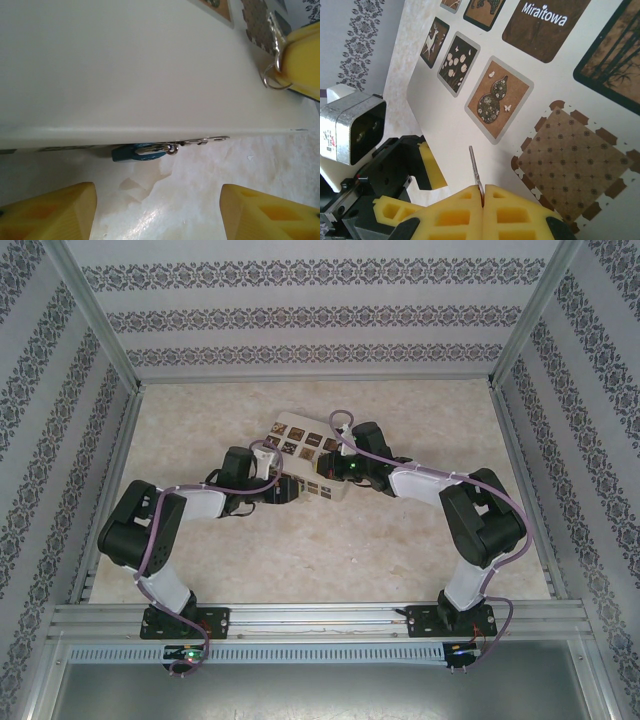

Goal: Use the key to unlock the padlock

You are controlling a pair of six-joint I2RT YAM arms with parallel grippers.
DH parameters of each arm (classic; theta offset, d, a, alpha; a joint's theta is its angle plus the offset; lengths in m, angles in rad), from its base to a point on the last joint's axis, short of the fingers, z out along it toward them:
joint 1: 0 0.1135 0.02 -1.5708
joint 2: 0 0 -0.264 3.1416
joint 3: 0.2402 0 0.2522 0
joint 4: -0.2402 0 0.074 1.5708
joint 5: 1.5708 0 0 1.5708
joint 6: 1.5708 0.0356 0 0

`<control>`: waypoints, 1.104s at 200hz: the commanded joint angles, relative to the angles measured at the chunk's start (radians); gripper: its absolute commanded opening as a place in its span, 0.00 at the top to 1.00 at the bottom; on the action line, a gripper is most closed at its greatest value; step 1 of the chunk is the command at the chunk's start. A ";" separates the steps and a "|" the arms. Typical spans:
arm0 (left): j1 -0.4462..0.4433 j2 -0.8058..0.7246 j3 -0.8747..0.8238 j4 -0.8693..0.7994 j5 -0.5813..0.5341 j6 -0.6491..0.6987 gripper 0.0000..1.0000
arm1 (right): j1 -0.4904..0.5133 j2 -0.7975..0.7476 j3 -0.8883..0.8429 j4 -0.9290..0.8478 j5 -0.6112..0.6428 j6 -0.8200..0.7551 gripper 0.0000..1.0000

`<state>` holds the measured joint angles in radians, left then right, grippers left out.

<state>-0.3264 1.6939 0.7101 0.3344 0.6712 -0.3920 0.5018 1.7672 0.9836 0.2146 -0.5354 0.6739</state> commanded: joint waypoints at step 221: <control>-0.091 0.067 -0.004 0.190 -0.158 0.037 0.37 | 0.021 0.017 -0.034 -0.095 0.027 0.000 1.00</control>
<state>-0.4004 1.7527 0.7101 0.4656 0.5442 -0.3660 0.5022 1.7668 0.9836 0.2146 -0.5346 0.6739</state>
